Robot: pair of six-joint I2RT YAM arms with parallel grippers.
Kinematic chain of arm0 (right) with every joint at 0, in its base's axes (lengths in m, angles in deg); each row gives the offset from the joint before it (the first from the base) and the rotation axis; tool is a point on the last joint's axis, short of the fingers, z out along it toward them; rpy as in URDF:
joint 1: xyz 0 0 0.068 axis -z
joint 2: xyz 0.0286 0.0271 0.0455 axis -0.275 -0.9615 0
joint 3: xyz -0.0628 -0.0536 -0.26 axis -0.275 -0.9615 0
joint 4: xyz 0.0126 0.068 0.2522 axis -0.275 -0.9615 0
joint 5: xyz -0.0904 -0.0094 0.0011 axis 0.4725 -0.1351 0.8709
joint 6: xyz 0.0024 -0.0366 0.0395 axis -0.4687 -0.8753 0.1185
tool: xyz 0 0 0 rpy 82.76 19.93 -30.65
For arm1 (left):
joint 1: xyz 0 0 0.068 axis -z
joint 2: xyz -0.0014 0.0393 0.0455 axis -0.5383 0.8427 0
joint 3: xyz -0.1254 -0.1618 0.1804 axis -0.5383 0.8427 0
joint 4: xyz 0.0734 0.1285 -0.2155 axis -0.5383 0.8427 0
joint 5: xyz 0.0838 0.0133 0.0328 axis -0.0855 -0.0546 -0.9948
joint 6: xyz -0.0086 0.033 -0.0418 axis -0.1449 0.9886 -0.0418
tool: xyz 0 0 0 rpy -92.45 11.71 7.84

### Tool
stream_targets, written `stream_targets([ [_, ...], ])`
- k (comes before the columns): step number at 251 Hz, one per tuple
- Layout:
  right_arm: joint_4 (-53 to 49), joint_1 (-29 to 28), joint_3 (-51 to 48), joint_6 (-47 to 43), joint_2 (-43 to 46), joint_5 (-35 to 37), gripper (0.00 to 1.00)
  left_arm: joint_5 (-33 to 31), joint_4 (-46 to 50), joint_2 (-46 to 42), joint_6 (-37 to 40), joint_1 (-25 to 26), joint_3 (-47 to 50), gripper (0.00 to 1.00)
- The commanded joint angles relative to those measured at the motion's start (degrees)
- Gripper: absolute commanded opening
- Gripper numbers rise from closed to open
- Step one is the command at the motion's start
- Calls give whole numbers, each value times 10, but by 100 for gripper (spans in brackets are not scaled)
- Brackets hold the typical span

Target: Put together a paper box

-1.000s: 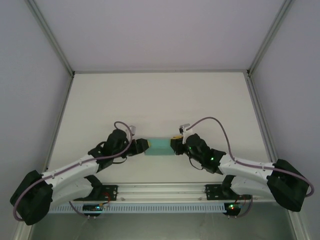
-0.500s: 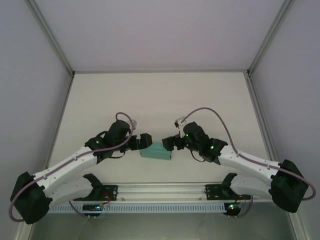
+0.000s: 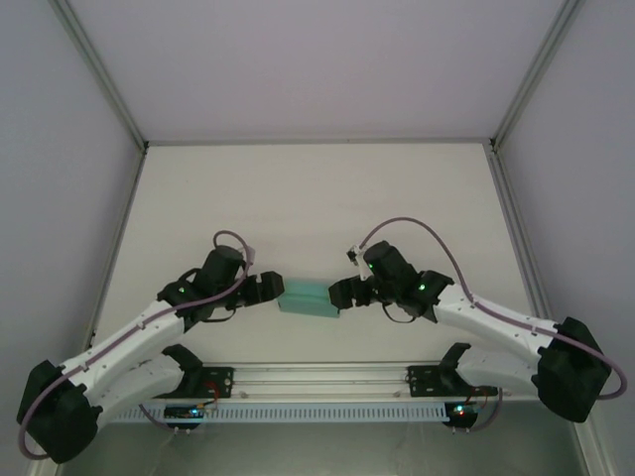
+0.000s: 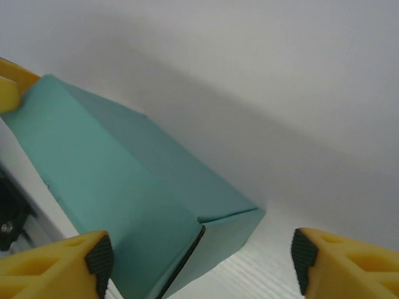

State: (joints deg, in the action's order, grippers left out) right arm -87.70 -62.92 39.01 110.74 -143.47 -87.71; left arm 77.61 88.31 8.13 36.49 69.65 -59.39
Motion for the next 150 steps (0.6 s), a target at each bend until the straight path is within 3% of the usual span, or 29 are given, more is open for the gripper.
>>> stream_targets([
  [1,-36,7,9,58,-20,-44,72,51,-40,2,7,-6,9,81],
  [73,-45,22,-1,106,-46,-59,42,83,-78,5,-7,-16,49,61],
  [92,-48,25,-9,111,-42,-59,34,86,-84,7,-9,-20,61,49],
  [124,-54,34,-28,117,-43,-52,25,98,-101,14,-8,-27,69,45],
  [150,-44,43,-45,120,-47,-54,19,111,-114,29,-5,-29,72,27],
])
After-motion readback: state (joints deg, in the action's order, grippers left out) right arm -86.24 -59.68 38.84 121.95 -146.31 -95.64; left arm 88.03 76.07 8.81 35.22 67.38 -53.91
